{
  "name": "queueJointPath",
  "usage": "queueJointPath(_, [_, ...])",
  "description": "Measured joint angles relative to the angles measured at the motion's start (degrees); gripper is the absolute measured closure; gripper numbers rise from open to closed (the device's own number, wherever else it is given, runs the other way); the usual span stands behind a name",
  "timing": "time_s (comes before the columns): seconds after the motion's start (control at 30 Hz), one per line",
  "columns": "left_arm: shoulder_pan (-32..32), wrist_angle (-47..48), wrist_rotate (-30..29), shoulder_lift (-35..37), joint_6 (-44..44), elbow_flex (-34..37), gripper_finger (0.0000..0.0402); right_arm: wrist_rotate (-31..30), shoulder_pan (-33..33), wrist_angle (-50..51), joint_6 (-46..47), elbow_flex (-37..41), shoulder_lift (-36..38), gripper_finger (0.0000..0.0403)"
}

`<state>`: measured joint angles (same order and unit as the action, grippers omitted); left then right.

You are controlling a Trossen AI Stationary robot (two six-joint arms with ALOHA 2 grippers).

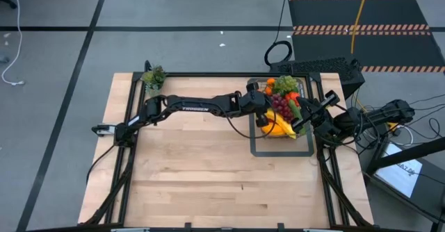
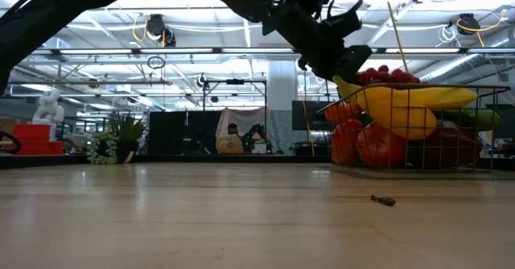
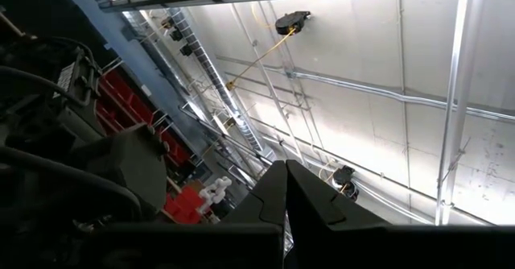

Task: Build produce basket
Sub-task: Put the grapes into the gold wire basket, then return to Home Position

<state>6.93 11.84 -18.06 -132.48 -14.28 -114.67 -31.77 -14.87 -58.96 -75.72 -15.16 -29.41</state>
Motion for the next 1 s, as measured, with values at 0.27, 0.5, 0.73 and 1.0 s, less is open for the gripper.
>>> queueJointPath(0.27, [-1.1, 1.4, 0.0, 1.5, 0.0, 0.0, 0.0222, 0.0, 0.0, 0.0, 0.0, 0.0, 0.0, 0.0403])
queueJointPath(0.5, [-3.0, 8.1, 0.0, 7.9, -0.7, 0.0, 0.016, -0.1, 0.0, 0.1, 0.0, 0.0, 0.0, 0.0403])
queueJointPath(0.73, [-4.8, 18.7, -3.5, 18.2, 3.3, 0.0, 0.0156, -0.2, 0.0, 0.1, 0.0, 0.0, 0.0, 0.0403])
queueJointPath(1.0, [-5.0, 31.2, -8.3, 28.1, 9.7, 2.8, 0.0156, -1.7, 0.0, 1.6, 5.9, 0.0, -0.1, 0.0403])
